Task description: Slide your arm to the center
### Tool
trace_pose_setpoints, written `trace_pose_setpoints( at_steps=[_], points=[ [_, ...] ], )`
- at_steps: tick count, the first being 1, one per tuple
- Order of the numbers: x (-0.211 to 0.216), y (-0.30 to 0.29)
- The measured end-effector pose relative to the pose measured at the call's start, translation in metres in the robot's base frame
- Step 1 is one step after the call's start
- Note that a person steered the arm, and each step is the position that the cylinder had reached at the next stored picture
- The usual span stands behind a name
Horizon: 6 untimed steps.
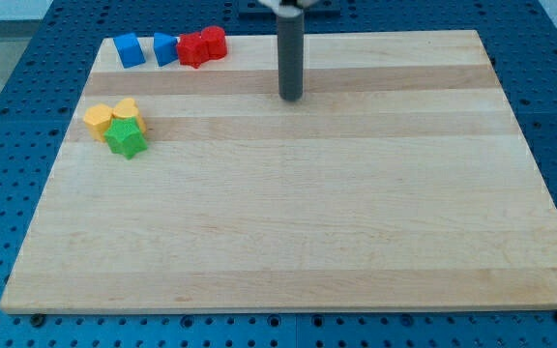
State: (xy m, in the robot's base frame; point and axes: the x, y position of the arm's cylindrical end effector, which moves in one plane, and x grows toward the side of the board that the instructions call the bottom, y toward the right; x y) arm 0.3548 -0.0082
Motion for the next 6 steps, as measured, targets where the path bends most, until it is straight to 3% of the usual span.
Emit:
trace_pose_setpoints(
  at_steps=[2,4,6],
  points=[
    [0.153,-0.090],
    [0.138,0.000],
    [0.138,0.000]
  ],
)
